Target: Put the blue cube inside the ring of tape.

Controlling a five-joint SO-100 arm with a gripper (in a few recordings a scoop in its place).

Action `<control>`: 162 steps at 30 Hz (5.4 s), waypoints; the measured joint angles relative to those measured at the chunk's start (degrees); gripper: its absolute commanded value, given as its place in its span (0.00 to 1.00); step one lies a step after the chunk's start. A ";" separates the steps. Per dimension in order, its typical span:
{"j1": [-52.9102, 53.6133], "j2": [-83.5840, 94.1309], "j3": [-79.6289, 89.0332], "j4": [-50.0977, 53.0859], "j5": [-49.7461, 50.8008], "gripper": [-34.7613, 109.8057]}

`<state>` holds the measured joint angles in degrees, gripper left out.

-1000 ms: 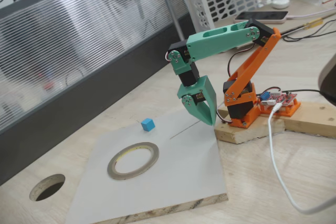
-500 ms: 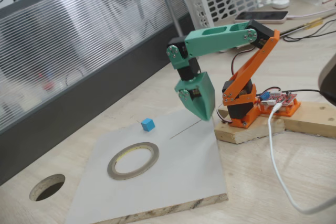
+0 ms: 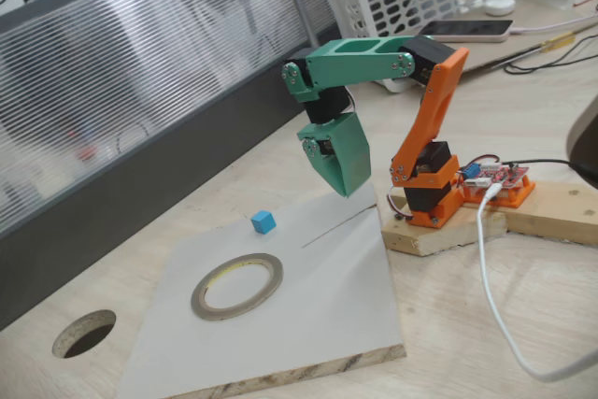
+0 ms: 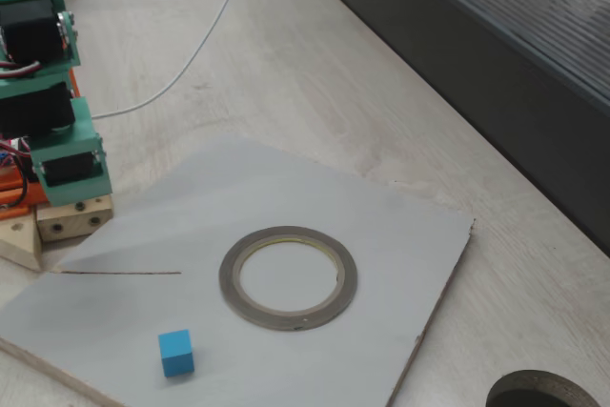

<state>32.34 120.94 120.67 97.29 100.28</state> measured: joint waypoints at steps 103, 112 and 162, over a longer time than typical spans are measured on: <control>-9.76 -66.18 -75.06 0.44 0.00 0.25; -9.67 -66.18 -75.06 0.09 0.00 0.25; -9.67 -66.45 -75.06 1.32 0.44 0.72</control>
<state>22.68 54.49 45.62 98.61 100.72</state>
